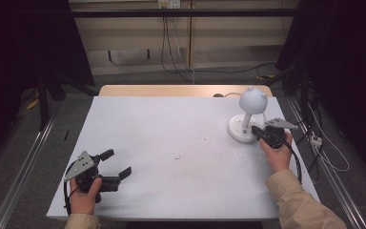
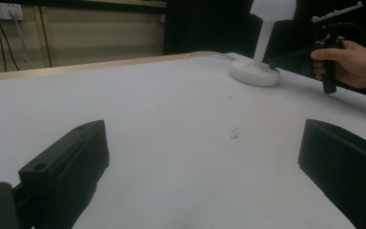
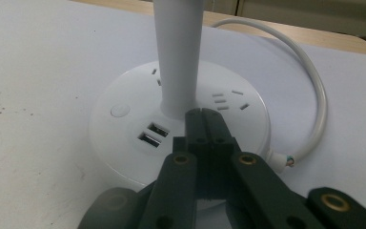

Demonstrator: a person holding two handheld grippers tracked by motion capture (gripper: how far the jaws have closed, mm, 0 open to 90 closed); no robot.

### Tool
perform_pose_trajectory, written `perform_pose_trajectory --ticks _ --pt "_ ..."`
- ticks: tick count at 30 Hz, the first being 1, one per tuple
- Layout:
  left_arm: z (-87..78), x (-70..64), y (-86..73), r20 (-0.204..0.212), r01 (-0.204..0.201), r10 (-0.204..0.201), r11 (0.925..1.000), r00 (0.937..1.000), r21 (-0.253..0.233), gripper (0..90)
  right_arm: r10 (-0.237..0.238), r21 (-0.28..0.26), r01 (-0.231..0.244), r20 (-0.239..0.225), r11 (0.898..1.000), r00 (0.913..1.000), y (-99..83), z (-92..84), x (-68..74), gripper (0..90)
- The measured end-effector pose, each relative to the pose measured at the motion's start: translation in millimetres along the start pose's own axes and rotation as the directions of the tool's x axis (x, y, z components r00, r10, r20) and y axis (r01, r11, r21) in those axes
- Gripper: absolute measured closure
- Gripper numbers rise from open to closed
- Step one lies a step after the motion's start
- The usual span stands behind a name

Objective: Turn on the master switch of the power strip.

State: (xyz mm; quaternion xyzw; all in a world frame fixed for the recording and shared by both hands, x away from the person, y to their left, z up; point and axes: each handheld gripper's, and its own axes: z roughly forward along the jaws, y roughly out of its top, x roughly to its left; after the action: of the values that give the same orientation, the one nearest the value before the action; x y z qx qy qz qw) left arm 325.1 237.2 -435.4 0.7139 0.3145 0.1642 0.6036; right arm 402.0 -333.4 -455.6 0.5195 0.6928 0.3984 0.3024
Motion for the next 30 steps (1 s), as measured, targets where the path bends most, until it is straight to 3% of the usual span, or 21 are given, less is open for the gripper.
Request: perform_pose_trajectory --ticks 30 --pt "-1.0 -1.9 1.5 0.0 -0.006 0.006 0.9999 1.0 -0.008 2.8 -0.007 0.008 0.006 0.015 1.0 0.9999 -0.4 0.5 2.2 90.0"
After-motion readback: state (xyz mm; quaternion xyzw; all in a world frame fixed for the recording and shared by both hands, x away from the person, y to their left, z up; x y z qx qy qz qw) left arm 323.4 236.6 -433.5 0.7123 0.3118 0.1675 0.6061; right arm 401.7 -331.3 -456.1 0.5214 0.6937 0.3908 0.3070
